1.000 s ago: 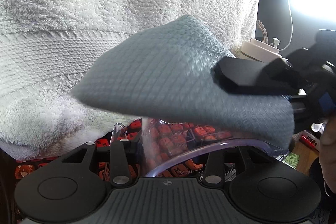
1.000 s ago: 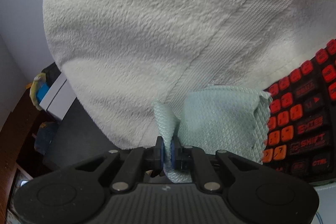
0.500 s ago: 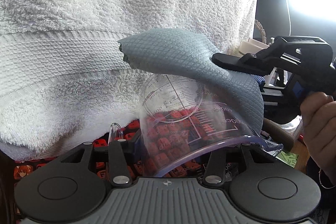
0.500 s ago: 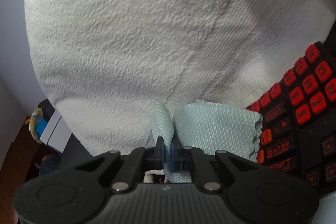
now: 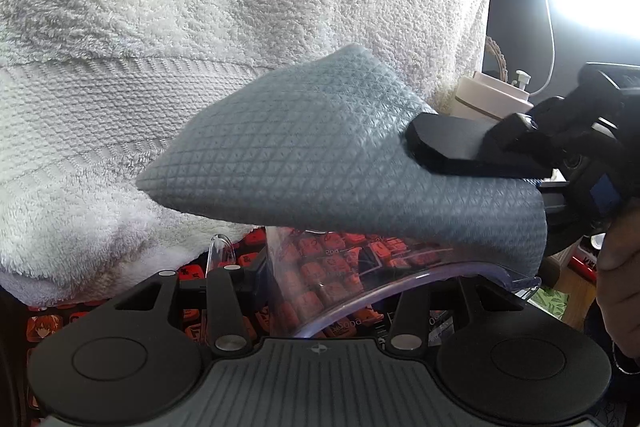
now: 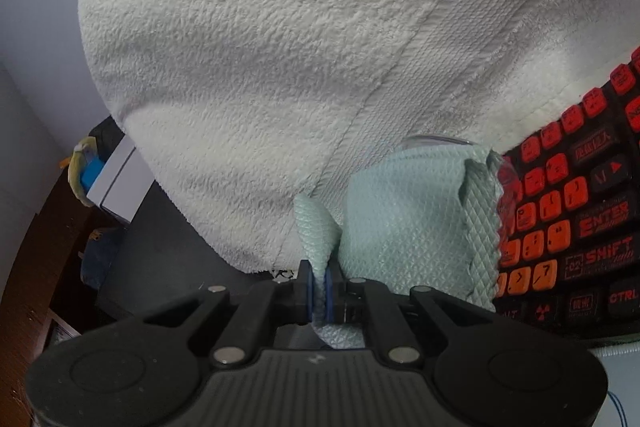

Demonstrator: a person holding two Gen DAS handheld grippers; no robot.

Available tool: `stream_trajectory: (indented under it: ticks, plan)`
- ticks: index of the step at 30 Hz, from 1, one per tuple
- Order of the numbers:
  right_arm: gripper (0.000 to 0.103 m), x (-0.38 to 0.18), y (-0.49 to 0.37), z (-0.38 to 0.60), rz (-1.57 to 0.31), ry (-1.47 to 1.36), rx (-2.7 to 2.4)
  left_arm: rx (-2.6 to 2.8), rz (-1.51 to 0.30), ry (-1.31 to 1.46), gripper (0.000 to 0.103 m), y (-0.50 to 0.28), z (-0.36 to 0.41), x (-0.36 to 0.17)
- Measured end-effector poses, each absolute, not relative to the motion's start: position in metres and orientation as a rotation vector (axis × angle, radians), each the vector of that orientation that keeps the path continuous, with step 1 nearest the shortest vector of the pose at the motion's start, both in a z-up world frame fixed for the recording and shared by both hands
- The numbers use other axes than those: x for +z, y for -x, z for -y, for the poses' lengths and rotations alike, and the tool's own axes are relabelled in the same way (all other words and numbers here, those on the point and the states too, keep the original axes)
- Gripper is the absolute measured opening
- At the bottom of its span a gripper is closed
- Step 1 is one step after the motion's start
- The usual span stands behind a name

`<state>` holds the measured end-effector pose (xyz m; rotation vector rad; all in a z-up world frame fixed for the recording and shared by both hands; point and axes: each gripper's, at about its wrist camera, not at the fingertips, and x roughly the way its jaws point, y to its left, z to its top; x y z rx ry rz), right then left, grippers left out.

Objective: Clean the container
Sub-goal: 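Rub the green cloth over the cup's rim and wall with the right gripper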

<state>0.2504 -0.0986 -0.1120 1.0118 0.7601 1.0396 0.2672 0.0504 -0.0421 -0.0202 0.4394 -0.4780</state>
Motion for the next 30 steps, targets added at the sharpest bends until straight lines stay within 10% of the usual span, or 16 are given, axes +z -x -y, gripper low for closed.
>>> stream_trajectory:
  ticks: [30]
  plan:
    - [0.005, -0.114, -0.250, 0.112, -0.707, -1.028, 0.985, -0.481, -0.438, 0.019, 0.044, -0.245, -0.093, -0.044]
